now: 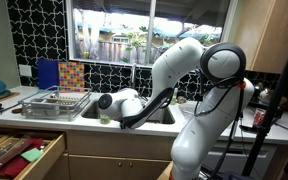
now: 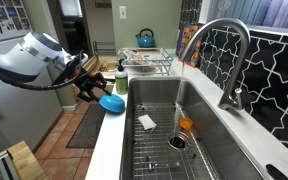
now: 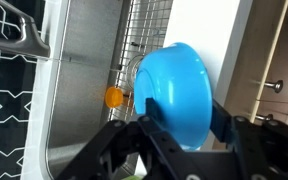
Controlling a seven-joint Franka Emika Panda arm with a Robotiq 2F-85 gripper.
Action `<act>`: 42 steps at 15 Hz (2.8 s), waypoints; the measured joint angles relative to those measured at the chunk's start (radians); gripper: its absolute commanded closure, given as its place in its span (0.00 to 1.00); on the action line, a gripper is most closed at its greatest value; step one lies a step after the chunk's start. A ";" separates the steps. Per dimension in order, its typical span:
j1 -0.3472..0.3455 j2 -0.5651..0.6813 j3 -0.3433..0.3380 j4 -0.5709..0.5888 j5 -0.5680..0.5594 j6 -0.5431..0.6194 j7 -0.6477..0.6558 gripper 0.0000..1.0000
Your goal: Move the blue bowl to the left and open the faucet then place the blue bowl under the running faucet and set it back down on the counter
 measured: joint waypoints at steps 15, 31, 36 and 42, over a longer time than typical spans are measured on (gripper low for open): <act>-0.001 0.019 -0.021 -0.018 0.003 -0.008 -0.034 0.00; -0.026 -0.142 -0.151 0.155 0.668 -0.084 -0.311 0.00; -0.077 -0.164 -0.151 0.250 0.819 -0.162 -0.228 0.00; -0.095 -0.162 -0.138 0.261 0.827 -0.162 -0.184 0.00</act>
